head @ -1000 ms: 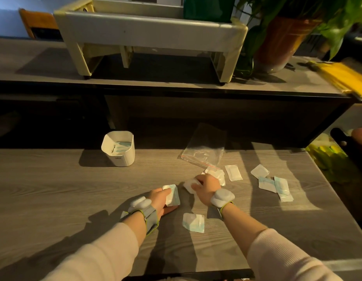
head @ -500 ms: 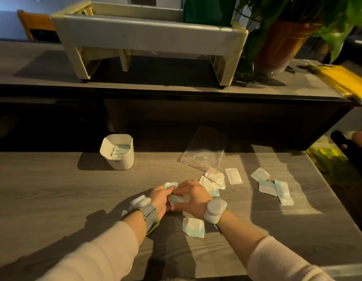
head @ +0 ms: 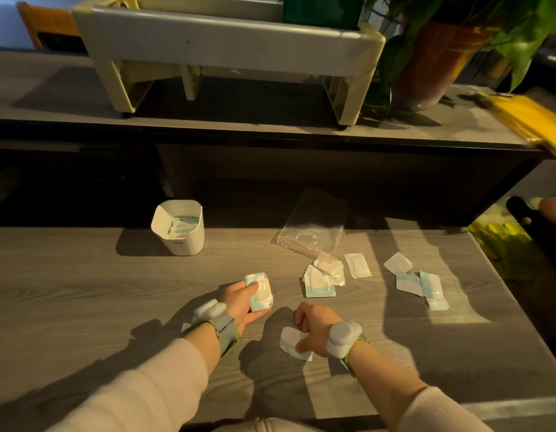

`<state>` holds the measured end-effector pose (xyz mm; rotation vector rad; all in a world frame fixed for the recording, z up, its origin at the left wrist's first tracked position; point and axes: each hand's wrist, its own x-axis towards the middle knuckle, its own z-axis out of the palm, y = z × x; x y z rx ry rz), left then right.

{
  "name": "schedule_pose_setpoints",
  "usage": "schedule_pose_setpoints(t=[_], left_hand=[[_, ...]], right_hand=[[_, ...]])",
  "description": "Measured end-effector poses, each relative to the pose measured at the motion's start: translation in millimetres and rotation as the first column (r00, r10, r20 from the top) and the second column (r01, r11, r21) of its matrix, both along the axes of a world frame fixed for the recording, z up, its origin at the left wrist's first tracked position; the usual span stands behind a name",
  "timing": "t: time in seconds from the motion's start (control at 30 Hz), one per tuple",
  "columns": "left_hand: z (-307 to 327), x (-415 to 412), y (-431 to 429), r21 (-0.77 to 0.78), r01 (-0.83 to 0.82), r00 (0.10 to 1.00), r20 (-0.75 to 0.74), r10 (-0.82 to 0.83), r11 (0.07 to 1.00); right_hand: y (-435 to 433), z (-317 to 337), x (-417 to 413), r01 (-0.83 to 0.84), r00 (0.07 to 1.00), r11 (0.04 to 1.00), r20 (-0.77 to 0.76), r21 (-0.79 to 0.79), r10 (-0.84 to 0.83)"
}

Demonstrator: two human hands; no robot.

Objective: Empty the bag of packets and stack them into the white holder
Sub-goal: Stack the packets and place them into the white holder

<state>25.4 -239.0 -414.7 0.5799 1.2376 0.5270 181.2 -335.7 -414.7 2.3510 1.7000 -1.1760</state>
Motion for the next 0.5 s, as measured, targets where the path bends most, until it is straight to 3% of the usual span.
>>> schedule_pose_setpoints(t=[0.1,0.2,0.23,0.3,0.37,0.5], left_hand=[[-1,2,-4,0.024,0.023,1.0,-0.001,-0.023,0.999],[-1,4,-7,0.006,0.039,0.999,0.004,-0.039,0.999],[-1,5,-7,-0.006,0.032,0.999,0.007,-0.032,0.999],[-2,9,-7,-0.042,0.014,1.0,0.011,-0.013,0.999],[-1,13,-8,-0.094,0.002,0.999,0.039,0.002,0.996],[3,20,-14,-0.147,0.084,0.989,0.134,-0.064,0.986]], right_hand=[[0,2,1,0.025,1.0,0.999,-0.001,0.043,-0.025],[7,8,5,0.259,0.962,0.958,-0.128,0.122,-0.243],[10,12,6,0.372,0.911,0.919,-0.239,0.127,-0.336],[16,20,5,0.562,0.713,0.827,-0.519,0.022,-0.471],[21,27,1,0.624,0.556,0.778,-0.655,-0.078,-0.512],[30,23,-4,0.673,0.497,0.732,-0.668,-0.107,-0.554]])
